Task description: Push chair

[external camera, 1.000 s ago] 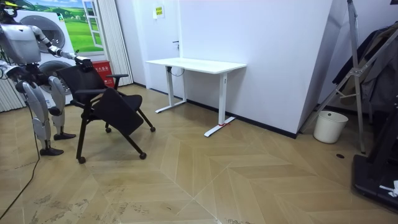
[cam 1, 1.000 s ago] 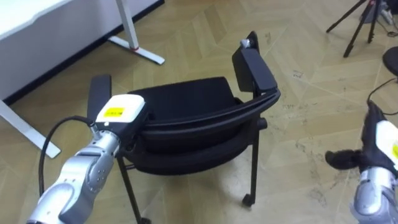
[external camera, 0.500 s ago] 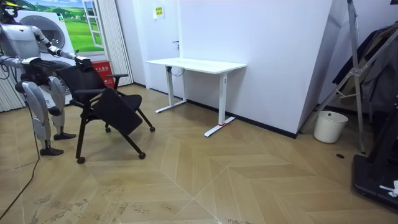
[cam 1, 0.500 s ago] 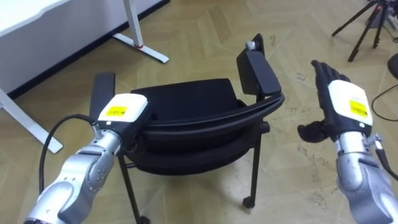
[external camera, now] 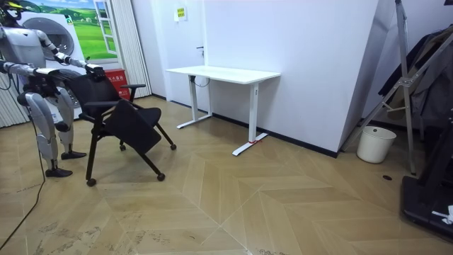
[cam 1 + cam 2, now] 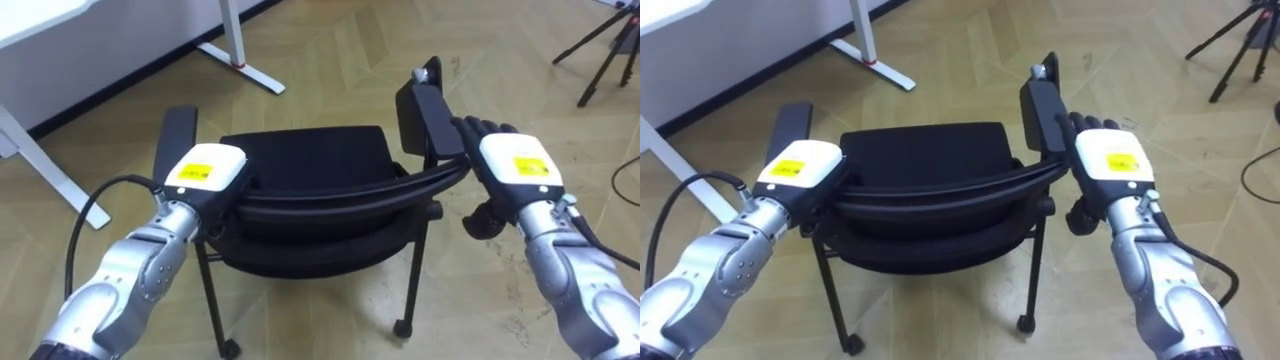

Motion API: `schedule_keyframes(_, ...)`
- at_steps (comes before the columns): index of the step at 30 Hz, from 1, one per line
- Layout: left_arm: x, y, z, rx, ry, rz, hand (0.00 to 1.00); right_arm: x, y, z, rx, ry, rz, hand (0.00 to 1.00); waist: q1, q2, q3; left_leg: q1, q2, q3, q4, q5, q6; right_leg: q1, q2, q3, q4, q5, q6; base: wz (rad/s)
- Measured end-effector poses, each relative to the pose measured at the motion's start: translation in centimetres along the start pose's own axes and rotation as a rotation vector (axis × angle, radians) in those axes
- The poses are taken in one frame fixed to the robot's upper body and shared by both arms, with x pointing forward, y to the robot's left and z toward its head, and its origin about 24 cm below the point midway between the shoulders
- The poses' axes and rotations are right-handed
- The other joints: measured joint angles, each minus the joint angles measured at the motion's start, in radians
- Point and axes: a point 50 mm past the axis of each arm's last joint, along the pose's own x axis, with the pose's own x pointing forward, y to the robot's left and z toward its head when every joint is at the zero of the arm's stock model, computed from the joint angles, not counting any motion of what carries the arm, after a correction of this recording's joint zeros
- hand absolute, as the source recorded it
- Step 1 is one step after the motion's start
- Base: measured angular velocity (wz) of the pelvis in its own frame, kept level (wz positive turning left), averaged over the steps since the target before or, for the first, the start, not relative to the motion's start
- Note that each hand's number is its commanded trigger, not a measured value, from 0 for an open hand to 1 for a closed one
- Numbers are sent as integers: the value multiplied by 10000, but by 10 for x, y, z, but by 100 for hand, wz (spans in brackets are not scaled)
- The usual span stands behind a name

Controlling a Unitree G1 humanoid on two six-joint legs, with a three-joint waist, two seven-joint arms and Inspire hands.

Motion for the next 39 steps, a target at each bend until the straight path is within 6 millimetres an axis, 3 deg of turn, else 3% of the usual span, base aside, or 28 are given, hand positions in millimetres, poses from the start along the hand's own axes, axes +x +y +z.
schedule_keyframes(7,3,1,0,71,-112,-35,100,2,2,5,-282,-262,366,0,31,-57,3,-14,7,-45,16,0,0,22,-6,-59,4,4,-6,1)
schedule_keyframes(11,7,5,1,223,-227,-40,100,6,3,20,-530,-878,594,0,127,-171,51,-31,6,-70,21,2,3,12,-1,-43,15,7,-12,0)
schedule_keyframes(18,9,7,6,370,-652,-17,100,9,-10,50,-1137,-2317,169,0,356,-245,31,-69,7,-215,30,2,3,9,-2,-96,9,7,-12,2)
schedule_keyframes(30,17,6,13,588,-1044,-187,100,7,-1,74,-1494,-3440,641,0,586,-334,11,-39,11,-499,25,3,4,159,-40,-378,2,7,-11,6)
schedule_keyframes(39,19,3,11,586,-983,-329,100,7,-1,78,-1549,-3553,848,0,581,-361,11,108,12,-508,21,3,5,330,-41,-397,-35,7,-11,0)
